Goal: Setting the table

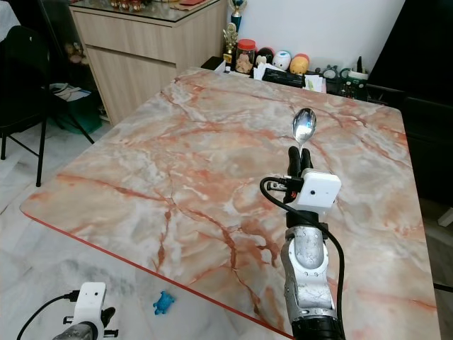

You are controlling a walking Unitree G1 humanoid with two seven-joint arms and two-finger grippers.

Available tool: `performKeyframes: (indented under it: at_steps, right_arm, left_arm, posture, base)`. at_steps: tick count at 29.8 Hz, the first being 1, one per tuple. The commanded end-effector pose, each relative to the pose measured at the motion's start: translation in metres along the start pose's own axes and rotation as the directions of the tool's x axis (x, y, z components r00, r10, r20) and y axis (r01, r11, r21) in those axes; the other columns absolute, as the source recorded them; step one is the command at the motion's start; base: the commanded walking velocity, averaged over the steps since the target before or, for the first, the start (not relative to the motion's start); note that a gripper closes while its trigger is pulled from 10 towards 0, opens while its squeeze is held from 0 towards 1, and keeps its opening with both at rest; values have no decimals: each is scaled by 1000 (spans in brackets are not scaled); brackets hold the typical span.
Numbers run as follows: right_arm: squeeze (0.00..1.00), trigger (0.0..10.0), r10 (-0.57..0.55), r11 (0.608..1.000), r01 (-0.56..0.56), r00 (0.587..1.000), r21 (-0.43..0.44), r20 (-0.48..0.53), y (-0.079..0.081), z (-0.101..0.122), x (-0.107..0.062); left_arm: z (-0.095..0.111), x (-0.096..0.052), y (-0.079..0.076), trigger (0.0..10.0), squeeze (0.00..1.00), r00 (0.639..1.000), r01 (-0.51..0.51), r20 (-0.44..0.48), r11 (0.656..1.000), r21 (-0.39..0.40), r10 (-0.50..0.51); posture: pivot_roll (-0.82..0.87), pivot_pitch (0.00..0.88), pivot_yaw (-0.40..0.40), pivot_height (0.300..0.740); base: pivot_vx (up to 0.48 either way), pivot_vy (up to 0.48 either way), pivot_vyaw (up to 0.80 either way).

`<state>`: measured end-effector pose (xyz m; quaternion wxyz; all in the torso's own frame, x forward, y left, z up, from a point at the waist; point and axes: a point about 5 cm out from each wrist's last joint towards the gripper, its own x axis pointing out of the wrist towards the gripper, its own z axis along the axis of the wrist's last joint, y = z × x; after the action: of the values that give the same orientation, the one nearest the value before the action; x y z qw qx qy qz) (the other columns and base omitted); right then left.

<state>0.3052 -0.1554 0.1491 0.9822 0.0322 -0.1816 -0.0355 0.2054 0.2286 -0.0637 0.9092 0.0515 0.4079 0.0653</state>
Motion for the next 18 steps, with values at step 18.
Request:
performKeyframes:
  at_steps: [18]
  right_arm:
    - [0,10000,-12,1000,13,999,-8,31,-6,3,0]
  left_arm:
    - [-5,-1,-4,10000,0,1000,7,-18,1000,14,-6]
  posture:
    - [101,0,-46,740]
  base:
    - [0,-284,-228]
